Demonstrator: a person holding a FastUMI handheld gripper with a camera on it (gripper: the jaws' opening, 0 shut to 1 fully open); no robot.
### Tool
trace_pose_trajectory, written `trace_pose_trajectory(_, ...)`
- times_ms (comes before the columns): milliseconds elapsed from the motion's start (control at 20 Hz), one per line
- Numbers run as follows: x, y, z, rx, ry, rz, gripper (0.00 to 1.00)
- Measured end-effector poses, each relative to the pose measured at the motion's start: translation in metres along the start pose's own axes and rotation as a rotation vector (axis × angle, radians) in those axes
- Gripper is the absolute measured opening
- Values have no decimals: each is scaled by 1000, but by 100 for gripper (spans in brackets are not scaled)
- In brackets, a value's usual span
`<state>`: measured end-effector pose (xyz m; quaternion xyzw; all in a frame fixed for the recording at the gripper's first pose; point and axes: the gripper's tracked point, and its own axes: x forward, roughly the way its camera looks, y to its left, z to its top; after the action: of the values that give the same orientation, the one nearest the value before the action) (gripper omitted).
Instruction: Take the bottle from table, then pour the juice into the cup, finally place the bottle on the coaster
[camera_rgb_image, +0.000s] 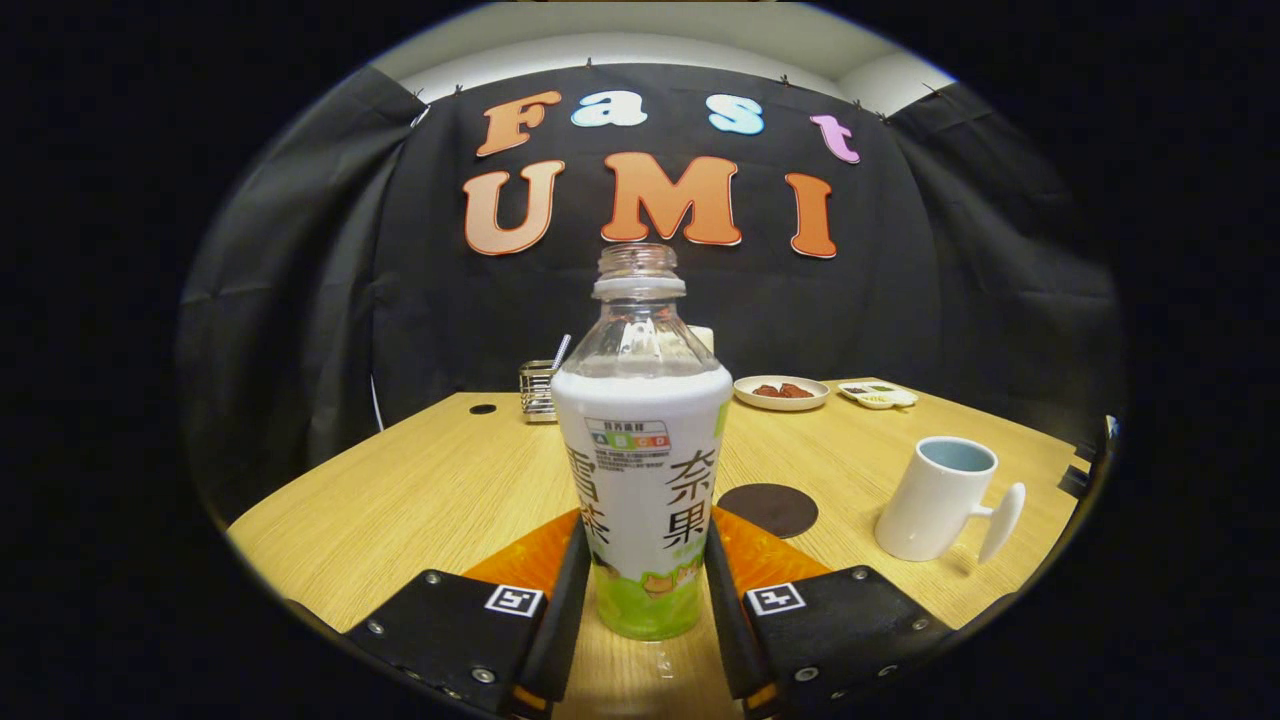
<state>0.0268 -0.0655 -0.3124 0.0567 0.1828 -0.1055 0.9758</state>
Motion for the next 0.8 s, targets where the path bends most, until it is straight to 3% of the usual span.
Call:
trace_pose_trajectory(200, -2, 6, 5, 89, 15, 53, 54)
trace_pose_trajectory(400, -1, 11, 23, 327, -11, 149, 54)
trace_pose_trajectory(800, 15, -21, 43, 718, -41, 161, 54)
